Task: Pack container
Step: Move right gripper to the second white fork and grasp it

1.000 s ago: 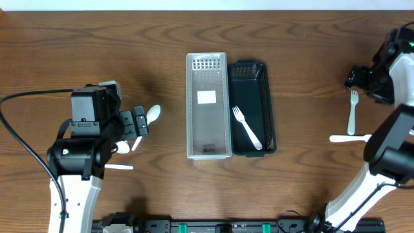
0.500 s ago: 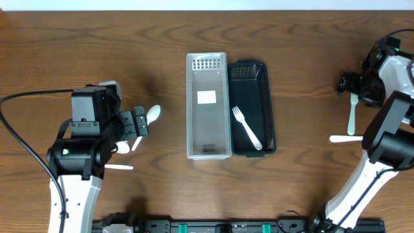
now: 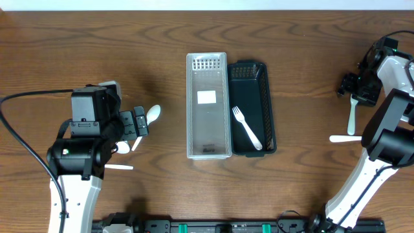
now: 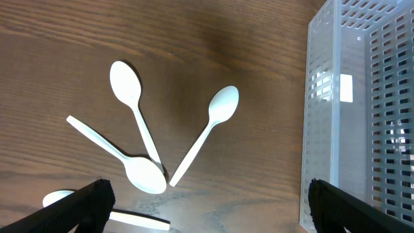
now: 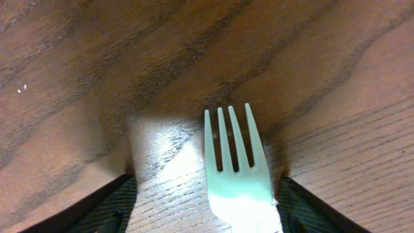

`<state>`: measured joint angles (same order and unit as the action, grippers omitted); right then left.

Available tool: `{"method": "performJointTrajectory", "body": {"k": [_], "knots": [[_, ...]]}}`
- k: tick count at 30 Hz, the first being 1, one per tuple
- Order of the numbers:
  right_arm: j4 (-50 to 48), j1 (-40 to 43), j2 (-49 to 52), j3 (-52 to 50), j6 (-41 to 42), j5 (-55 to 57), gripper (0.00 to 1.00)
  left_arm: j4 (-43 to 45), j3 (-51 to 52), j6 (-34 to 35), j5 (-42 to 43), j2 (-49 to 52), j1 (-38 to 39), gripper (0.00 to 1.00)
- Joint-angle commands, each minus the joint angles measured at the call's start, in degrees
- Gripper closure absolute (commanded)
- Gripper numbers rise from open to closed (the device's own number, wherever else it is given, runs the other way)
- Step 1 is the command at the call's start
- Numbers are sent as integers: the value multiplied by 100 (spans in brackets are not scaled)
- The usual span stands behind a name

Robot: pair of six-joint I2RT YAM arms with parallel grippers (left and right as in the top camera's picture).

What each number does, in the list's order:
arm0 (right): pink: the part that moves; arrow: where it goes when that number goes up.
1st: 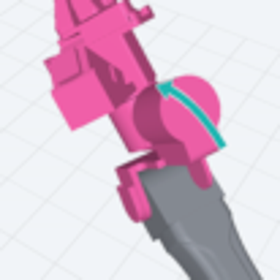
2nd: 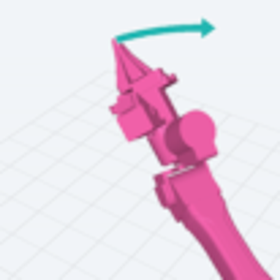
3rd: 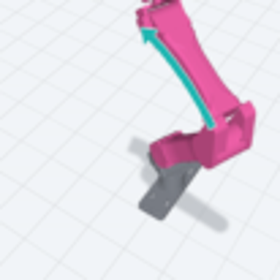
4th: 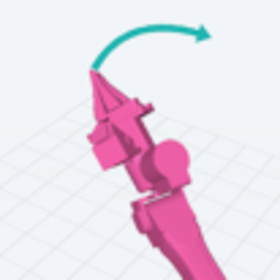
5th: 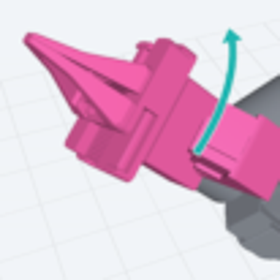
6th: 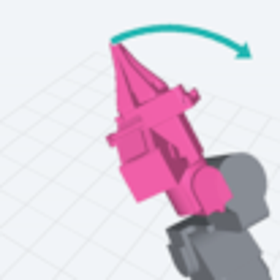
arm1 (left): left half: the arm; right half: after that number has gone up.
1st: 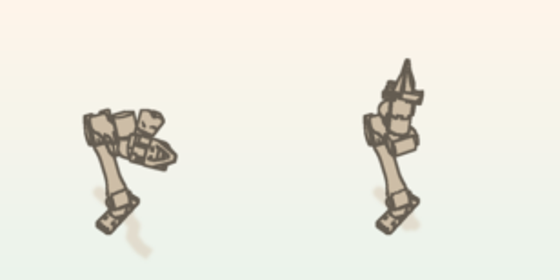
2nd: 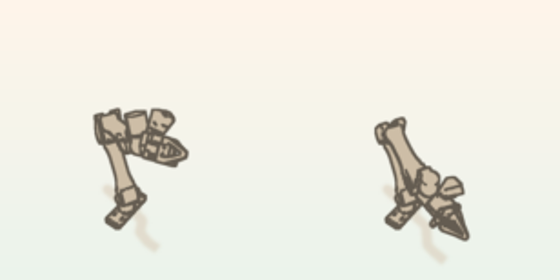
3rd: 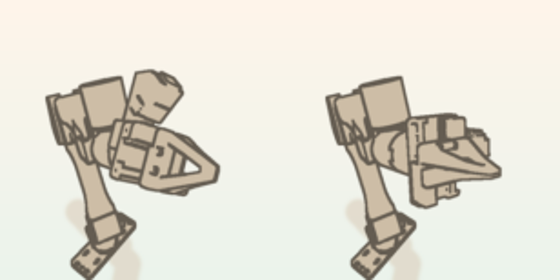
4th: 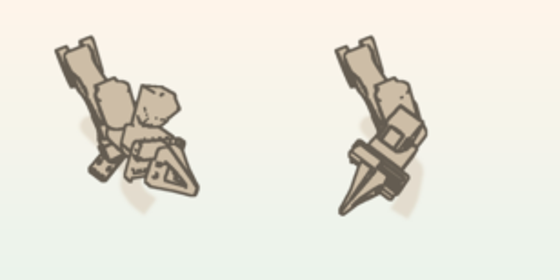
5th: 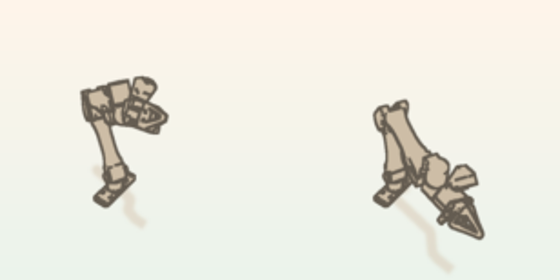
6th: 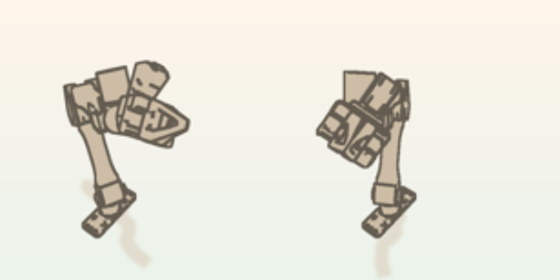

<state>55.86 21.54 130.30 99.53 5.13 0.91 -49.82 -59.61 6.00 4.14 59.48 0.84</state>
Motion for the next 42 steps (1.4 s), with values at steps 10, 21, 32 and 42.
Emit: {"method": "performJointTrajectory", "body": {"k": [10,21,32,42], "knots": [[-35,31,374,-81,-50,15,59,-28,-103,-33,-7,-7,-24,2],[-31,24,361,-79,-44,11,82,-28,-103,-33,-7,-7,-24,2],[354,-417,-857,164,120,-597,80,-28,-103,-33,-7,-7,-24,2],[750,-2516,-2846,184,820,-590,79,-28,-103,-31,-7,-7,-24,2]]}}
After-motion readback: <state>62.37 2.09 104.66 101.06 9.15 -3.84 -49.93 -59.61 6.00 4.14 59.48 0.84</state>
